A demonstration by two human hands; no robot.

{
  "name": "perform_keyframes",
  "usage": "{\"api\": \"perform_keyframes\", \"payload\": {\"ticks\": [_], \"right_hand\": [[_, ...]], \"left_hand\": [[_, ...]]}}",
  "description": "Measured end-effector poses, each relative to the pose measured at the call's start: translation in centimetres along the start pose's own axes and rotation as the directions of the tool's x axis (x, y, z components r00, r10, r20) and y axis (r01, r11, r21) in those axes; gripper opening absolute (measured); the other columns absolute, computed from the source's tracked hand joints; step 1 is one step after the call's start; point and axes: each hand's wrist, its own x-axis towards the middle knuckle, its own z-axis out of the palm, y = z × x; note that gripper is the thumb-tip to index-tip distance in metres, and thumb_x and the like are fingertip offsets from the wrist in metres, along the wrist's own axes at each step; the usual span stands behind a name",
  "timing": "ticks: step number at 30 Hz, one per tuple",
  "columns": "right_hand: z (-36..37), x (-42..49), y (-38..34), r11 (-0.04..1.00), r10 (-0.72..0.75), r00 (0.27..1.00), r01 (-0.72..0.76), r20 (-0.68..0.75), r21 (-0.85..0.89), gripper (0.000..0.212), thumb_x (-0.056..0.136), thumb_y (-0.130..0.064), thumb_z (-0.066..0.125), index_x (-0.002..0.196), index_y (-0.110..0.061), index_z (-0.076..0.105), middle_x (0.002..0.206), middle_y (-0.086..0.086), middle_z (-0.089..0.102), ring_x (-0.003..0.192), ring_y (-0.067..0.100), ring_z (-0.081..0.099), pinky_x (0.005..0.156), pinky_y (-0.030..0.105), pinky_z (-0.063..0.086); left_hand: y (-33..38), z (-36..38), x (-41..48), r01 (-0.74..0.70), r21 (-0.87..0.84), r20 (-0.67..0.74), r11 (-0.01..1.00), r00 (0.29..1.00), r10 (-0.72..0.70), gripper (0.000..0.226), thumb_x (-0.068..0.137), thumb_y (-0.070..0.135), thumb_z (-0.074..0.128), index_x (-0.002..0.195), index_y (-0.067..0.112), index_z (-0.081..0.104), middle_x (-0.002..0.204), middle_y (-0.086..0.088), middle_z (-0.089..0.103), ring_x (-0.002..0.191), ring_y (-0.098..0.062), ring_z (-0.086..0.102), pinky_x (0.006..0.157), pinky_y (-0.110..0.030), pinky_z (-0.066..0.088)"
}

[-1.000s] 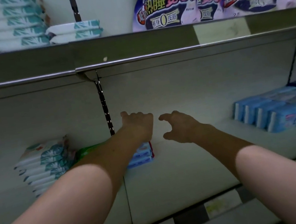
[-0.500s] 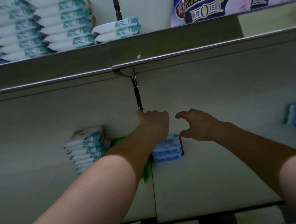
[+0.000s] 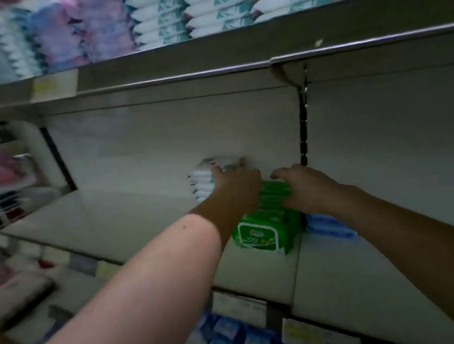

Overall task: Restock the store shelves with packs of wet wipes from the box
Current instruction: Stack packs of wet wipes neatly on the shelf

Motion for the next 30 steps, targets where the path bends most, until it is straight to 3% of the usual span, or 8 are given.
{"api": "perform_keyframes", "payload": {"ticks": [3, 7, 11, 14, 20, 24, 30], "right_hand": [[1.5, 1.1, -3.8, 0.992, -0.125, 0.992, 0.125, 0.009, 0.028, 0.044, 0.089, -0.024, 0.063, 0.131, -0.023, 0.052, 0.122, 0.011, 0.052, 0.107, 0.027, 0.055, 0.077, 0.026, 0.042], [3.8, 1.9, -9.4, 0.969, -0.247, 0.969, 0.246, 0.018, 0.017, 0.057, 0.087, -0.028, 0.065, 0.140, -0.022, 0.044, 0.138, 0.010, 0.049, 0.119, 0.028, 0.052, 0.094, 0.031, 0.043], [5.9, 1.3, -16.0, 0.932, -0.362, 0.928, 0.360, 0.085, 0.031, 0.062, 0.089, -0.032, 0.063, 0.144, -0.027, 0.036, 0.141, 0.009, 0.042, 0.123, 0.027, 0.047, 0.093, 0.030, 0.039], [7.3, -0.2, -21.7, 0.903, -0.430, 0.895, 0.427, 0.117, 0.049, 0.062, 0.088, -0.029, 0.063, 0.144, -0.027, 0.037, 0.140, 0.007, 0.043, 0.123, 0.027, 0.048, 0.096, 0.032, 0.041], [10.5, -6.2, -33.9, 0.782, -0.620, 0.764, 0.620, 0.180, 0.062, 0.062, 0.088, -0.026, 0.065, 0.143, -0.022, 0.039, 0.138, 0.008, 0.049, 0.125, 0.026, 0.047, 0.098, 0.034, 0.041], [13.3, -11.8, -41.3, 0.708, -0.704, 0.689, 0.700, 0.172, 0.094, 0.058, 0.088, -0.024, 0.065, 0.141, -0.024, 0.042, 0.136, 0.004, 0.050, 0.120, 0.021, 0.052, 0.094, 0.033, 0.046], [17.3, -21.1, -51.8, 0.526, -0.837, 0.485, 0.840, 0.253, 0.132, 0.060, 0.083, -0.032, 0.067, 0.138, -0.023, 0.045, 0.132, 0.006, 0.053, 0.117, 0.024, 0.053, 0.096, 0.037, 0.047]], "left_hand": [[-3.4, 1.2, -2.7, 0.114, -0.012, 0.019, 0.993, 0.993, -0.114, 0.046, 0.093, 0.025, 0.052, 0.137, 0.019, 0.040, 0.134, -0.007, 0.052, 0.123, -0.028, 0.050, 0.111, -0.054, 0.021], [-7.8, 2.9, -6.9, 0.281, 0.024, 0.064, 0.959, 0.957, -0.282, 0.043, 0.090, 0.022, 0.055, 0.131, 0.017, 0.042, 0.124, -0.009, 0.056, 0.113, -0.030, 0.055, 0.106, -0.051, 0.026], [-12.2, 3.9, -12.1, 0.438, 0.068, 0.172, 0.897, 0.880, -0.443, 0.052, 0.090, 0.022, 0.055, 0.139, 0.019, 0.037, 0.131, -0.009, 0.053, 0.119, -0.030, 0.052, 0.107, -0.052, 0.025], [-15.5, 4.7, -17.3, 0.542, 0.058, 0.177, 0.838, 0.821, -0.543, 0.046, 0.088, 0.015, 0.054, 0.132, 0.018, 0.042, 0.124, -0.009, 0.056, 0.115, -0.030, 0.054, 0.104, -0.051, 0.028], [-21.2, 6.8, -30.9, 0.678, 0.021, 0.203, 0.735, 0.717, -0.667, 0.043, 0.089, 0.018, 0.056, 0.131, 0.021, 0.045, 0.120, -0.006, 0.058, 0.113, -0.029, 0.054, 0.100, -0.051, 0.030], [-23.8, 8.1, -39.9, 0.779, 0.043, 0.247, 0.625, 0.598, -0.763, 0.052, 0.089, 0.022, 0.060, 0.138, 0.024, 0.042, 0.128, -0.006, 0.056, 0.120, -0.030, 0.051, 0.106, -0.054, 0.026], [-26.2, 10.6, -54.3, 0.899, 0.108, 0.340, 0.425, 0.369, -0.865, 0.049, 0.089, 0.022, 0.060, 0.136, 0.021, 0.045, 0.130, -0.007, 0.055, 0.121, -0.028, 0.051, 0.106, -0.053, 0.027]]}}
